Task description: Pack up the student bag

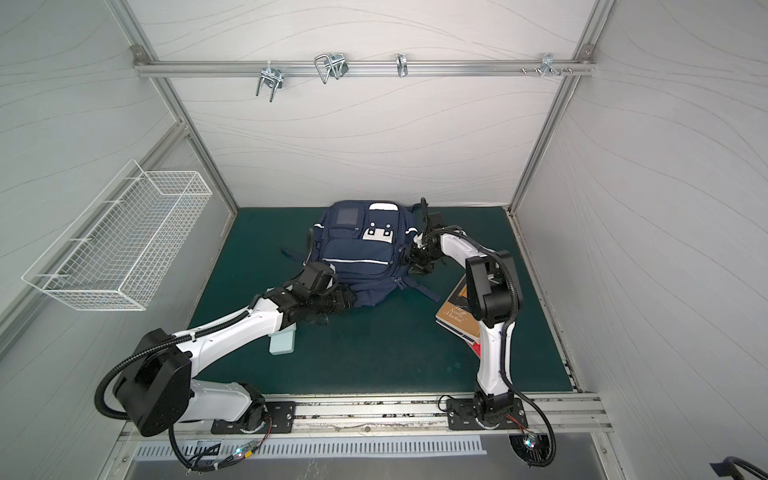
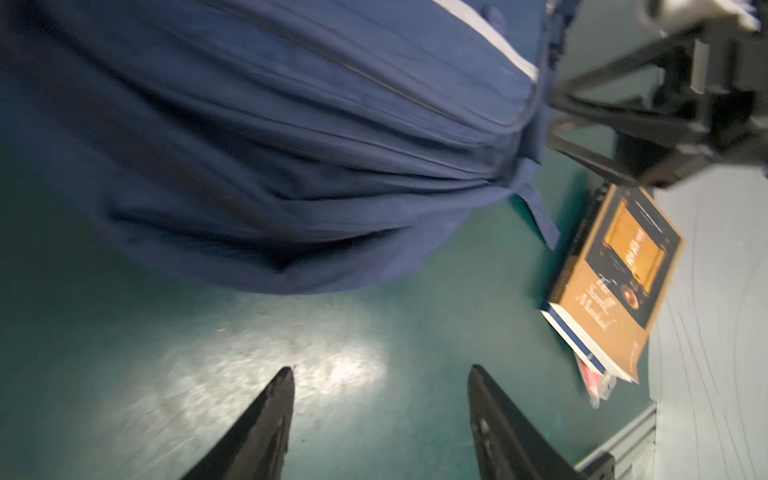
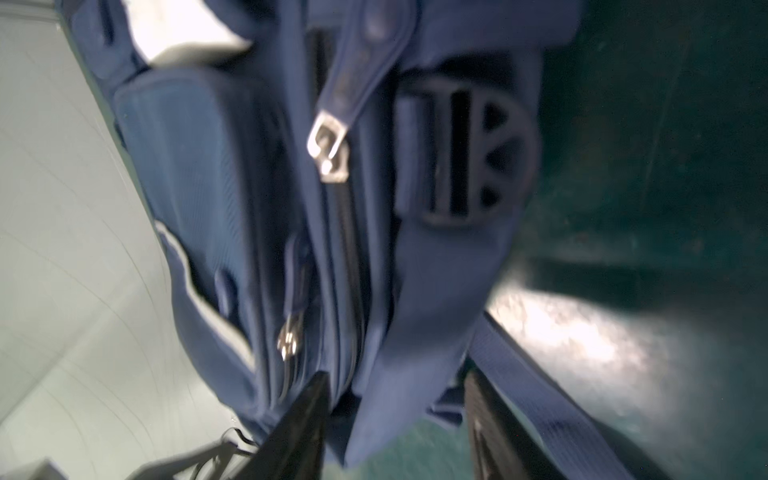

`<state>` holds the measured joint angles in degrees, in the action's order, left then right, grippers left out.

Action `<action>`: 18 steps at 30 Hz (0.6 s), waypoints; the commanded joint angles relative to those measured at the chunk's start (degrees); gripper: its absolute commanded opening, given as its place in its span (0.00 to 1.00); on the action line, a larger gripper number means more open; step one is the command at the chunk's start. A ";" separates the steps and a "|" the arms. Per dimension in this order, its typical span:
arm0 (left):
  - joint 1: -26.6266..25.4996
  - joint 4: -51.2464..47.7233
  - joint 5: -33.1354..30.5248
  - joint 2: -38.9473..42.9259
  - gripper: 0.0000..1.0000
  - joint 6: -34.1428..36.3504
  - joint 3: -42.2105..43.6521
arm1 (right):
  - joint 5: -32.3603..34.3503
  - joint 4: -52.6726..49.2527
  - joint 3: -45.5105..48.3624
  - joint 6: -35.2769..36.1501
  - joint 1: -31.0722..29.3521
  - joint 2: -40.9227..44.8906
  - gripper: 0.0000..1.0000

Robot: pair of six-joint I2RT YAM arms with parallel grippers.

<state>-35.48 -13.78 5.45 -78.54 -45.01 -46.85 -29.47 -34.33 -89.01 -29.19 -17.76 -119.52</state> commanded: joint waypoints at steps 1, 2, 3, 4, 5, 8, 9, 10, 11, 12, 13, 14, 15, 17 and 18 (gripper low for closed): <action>-1.85 4.86 0.08 -2.20 0.61 1.05 -3.53 | -0.50 1.32 -1.51 -0.13 0.26 -1.81 0.40; -2.28 5.32 -0.15 -2.89 0.58 0.95 -3.79 | -0.64 1.58 -1.33 -0.20 0.18 -2.17 0.36; -2.55 5.91 0.02 -3.46 0.55 0.71 -3.90 | -0.92 1.61 -1.07 -0.33 0.25 -2.37 0.33; -2.76 6.86 0.40 -4.15 0.53 0.31 -3.78 | -1.10 1.80 -0.54 -0.30 0.13 -2.31 0.30; -3.00 7.68 0.47 -4.76 0.51 -0.07 -3.69 | -1.19 2.11 0.53 -0.51 0.10 -2.02 0.27; -3.60 9.97 0.43 -6.94 0.44 -0.43 -3.73 | -1.37 3.28 3.77 -0.78 -0.45 0.23 0.14; -3.54 10.24 0.44 -7.82 0.42 -0.79 -3.95 | -1.53 3.27 4.62 -0.99 -0.76 1.10 0.09; -3.59 10.52 0.60 -8.77 0.39 -0.95 -3.99 | -1.66 3.21 5.70 -1.11 -1.38 2.10 0.05; -3.57 11.06 0.71 -9.48 0.35 -0.94 -4.16 | -1.51 3.11 6.78 -1.35 -2.13 3.41 0.01; -3.56 11.68 0.93 -9.97 0.32 -0.84 -4.21 | -1.37 3.19 7.88 -1.88 -2.84 4.63 0.00; -3.64 13.14 1.36 -10.21 0.31 -0.64 -3.78 | -1.29 3.36 9.06 -2.86 -3.95 6.09 0.00; -3.78 14.90 1.97 -10.23 0.32 -0.58 -3.08 | -1.29 3.48 10.04 -4.04 -5.16 7.54 0.00; -4.02 16.05 2.20 -10.10 0.35 -0.46 -2.63 | -1.30 3.71 10.71 -5.23 -6.28 8.78 0.00; -5.11 18.83 2.67 -9.18 0.39 0.39 -1.25 | -0.14 2.76 10.69 -7.01 -8.91 11.05 0.00; -5.75 19.41 2.38 -8.56 0.40 0.89 -0.70 | 1.08 1.91 10.26 -7.80 -10.28 12.31 0.00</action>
<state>-39.55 -0.86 7.05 -88.53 -45.15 -48.23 -28.49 -29.85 -78.35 -33.74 -24.03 -112.09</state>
